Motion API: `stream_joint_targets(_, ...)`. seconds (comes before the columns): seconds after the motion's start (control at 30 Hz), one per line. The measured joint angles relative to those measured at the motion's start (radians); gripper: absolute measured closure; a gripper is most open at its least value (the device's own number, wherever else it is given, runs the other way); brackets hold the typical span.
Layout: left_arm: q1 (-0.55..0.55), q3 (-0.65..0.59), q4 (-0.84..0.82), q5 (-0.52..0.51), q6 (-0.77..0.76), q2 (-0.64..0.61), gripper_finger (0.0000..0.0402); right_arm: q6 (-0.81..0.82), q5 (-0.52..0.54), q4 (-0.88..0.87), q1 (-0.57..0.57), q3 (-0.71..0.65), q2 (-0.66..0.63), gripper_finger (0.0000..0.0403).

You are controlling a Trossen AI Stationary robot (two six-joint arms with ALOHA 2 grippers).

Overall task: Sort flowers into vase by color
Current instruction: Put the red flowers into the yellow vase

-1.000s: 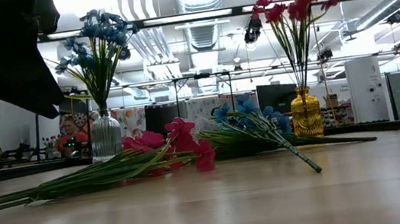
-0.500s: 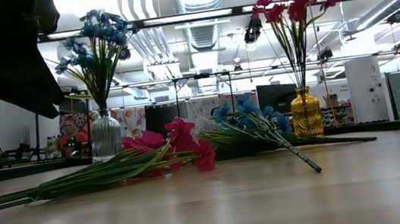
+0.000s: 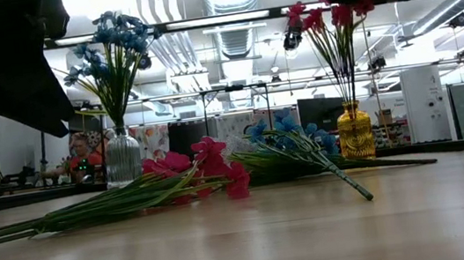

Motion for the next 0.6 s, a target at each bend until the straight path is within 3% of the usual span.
stream_joint_targets(0.23,0.0,0.0,0.0,0.0,0.0,0.0,0.0154,0.041,0.0,-0.086,0.0,0.001,-0.011,0.0258)
stream_joint_targets(0.6,0.001,0.0,0.006,0.0,0.0,0.0,0.0154,0.27,-0.009,-0.36,0.008,0.001,-0.088,0.0166)
